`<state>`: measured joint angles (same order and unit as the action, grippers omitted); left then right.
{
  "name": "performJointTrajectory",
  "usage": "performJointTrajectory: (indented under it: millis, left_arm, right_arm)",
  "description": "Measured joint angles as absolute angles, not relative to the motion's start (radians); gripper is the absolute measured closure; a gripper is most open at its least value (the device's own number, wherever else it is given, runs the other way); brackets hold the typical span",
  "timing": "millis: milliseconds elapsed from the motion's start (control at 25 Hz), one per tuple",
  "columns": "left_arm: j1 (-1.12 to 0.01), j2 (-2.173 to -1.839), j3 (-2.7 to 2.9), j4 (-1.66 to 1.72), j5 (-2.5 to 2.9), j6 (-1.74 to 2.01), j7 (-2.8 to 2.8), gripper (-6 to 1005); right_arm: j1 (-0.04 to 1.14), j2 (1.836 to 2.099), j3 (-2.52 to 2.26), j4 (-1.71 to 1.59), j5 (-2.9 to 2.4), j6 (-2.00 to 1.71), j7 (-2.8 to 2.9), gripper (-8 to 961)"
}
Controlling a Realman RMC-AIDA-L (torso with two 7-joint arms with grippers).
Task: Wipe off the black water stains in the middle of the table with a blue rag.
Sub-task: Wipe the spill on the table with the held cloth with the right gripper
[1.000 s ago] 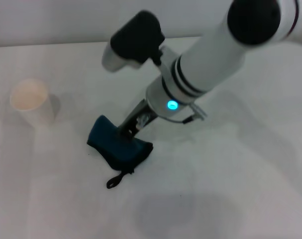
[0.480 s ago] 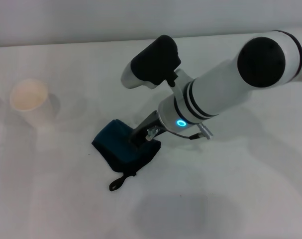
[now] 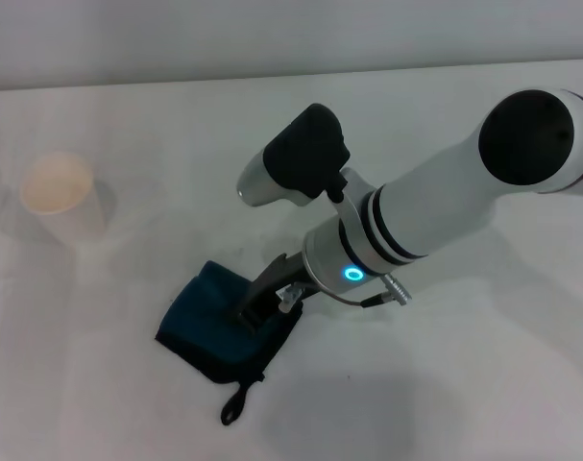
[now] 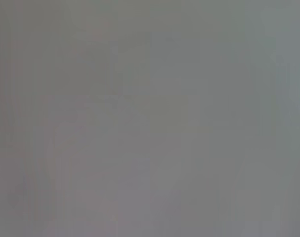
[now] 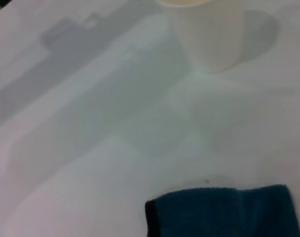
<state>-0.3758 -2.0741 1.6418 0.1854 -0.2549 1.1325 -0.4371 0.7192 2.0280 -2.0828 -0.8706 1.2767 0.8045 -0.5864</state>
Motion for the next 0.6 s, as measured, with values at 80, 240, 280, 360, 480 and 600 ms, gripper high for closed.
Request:
performJointTrajectory:
  millis: [80,240,280,360,480,600]
  left_arm:
    - [-0.377,-2.074,1.642,0.186,-0.255,1.133,-0.437,124]
    - [-0.379,-2.072,1.643,0.187,-0.254,1.135,-0.438,124]
    - [-0.379,-2.072,1.643,0.187,-0.255,1.135,-0.438,124]
    - [-0.379,-2.072,1.643,0.189,-0.255,1.138,-0.438,124]
    - [-0.381,-2.071,1.641,0.192,-0.254,1.141,-0.438,124]
    - [-0.381,-2.071,1.637,0.201,-0.254,1.143,-0.439,124]
  right_arm:
    - [0.719,2.028,-2.09,-0.871,1.279,0.801,-0.595,917]
    - [0.72,2.026,-2.088,-0.86,1.272,0.738,-0.595,917]
    - [0.72,2.023,-2.084,-0.854,1.27,0.723,-0.595,918]
    - [0.72,2.018,-2.065,-0.839,1.252,0.693,-0.595,920]
    - [0.721,2.019,-2.014,-0.817,1.17,0.678,-0.592,921]
    - [0.715,2.02,-1.968,-0.817,1.097,0.677,-0.586,920]
